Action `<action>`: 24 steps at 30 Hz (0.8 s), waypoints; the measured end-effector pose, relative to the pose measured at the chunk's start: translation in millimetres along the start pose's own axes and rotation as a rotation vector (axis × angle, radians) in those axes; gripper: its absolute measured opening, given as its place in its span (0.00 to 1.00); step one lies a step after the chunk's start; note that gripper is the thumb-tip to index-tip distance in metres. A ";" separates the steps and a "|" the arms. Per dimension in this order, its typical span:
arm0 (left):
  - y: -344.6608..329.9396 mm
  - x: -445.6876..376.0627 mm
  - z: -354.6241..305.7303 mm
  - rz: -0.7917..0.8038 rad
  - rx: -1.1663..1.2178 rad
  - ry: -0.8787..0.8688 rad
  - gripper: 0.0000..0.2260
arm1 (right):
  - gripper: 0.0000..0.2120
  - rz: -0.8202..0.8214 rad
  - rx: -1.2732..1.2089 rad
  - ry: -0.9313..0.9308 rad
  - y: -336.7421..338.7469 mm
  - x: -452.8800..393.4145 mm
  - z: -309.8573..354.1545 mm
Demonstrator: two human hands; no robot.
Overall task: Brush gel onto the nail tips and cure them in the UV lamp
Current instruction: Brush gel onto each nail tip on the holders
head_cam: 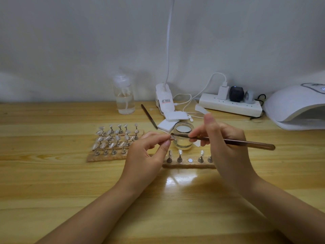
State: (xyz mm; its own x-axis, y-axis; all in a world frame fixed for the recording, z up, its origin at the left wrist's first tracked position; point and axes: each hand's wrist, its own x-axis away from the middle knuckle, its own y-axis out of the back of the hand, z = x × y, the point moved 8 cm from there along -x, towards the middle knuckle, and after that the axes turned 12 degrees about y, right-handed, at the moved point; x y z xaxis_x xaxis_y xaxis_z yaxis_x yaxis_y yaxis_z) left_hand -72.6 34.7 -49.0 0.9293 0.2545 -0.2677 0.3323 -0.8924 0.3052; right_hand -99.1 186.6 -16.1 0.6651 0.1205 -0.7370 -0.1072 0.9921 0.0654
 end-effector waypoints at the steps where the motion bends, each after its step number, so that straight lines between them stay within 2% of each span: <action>1: 0.2 0.1 0.1 -0.002 0.000 0.003 0.12 | 0.18 -0.007 -0.005 -0.005 1.3 0.6 -0.8; 6: 0.2 0.1 1.3 0.002 -0.004 0.016 0.11 | 0.24 -0.073 -0.036 -0.030 9.0 1.6 -5.1; 12: 0.1 0.0 1.2 0.001 -0.005 0.013 0.11 | 0.16 0.012 0.028 0.059 0.2 -0.1 0.8; 18: -0.1 0.3 2.5 0.003 0.000 0.024 0.10 | 0.18 -0.029 0.007 0.027 7.0 0.6 -3.0; 24: 0.1 -0.1 2.2 0.000 0.004 0.018 0.10 | 0.15 0.003 0.034 0.089 0.9 -0.1 3.2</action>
State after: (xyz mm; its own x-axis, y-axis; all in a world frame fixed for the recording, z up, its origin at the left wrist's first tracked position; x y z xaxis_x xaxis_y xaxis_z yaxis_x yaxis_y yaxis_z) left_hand -73.0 33.7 -51.0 0.9321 0.2610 -0.2512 0.3317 -0.8938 0.3019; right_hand -96.9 187.6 -13.8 0.5964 0.1214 -0.7934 -0.0831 0.9925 0.0894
